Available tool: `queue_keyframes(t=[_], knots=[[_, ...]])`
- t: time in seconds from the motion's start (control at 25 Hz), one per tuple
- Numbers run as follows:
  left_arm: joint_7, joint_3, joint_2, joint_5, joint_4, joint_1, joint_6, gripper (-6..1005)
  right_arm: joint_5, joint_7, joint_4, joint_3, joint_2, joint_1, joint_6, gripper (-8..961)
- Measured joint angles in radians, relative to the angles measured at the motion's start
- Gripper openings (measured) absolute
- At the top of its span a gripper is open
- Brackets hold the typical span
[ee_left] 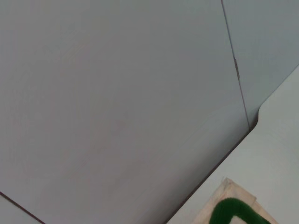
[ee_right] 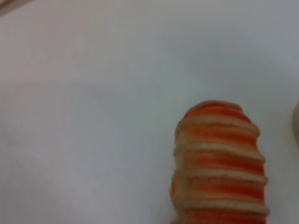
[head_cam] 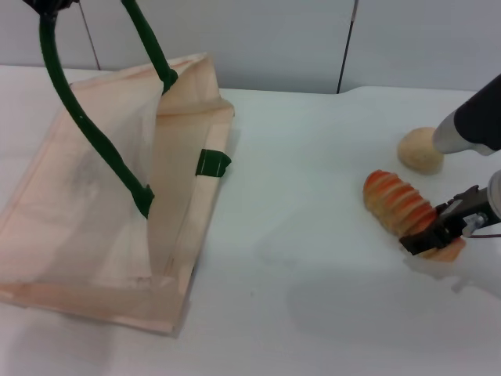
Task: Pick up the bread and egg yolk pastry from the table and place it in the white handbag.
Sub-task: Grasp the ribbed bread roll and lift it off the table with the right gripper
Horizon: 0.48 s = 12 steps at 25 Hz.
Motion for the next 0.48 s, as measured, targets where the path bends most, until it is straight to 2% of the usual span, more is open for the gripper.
queue_keyframes(t=[0.48], knots=[[0.0, 0.006, -0.001, -0.004, -0.001, 0.0, 0.008, 122, -0.005, 0.004, 0.018, 0.003, 0.0, 0.018, -0.001, 812]])
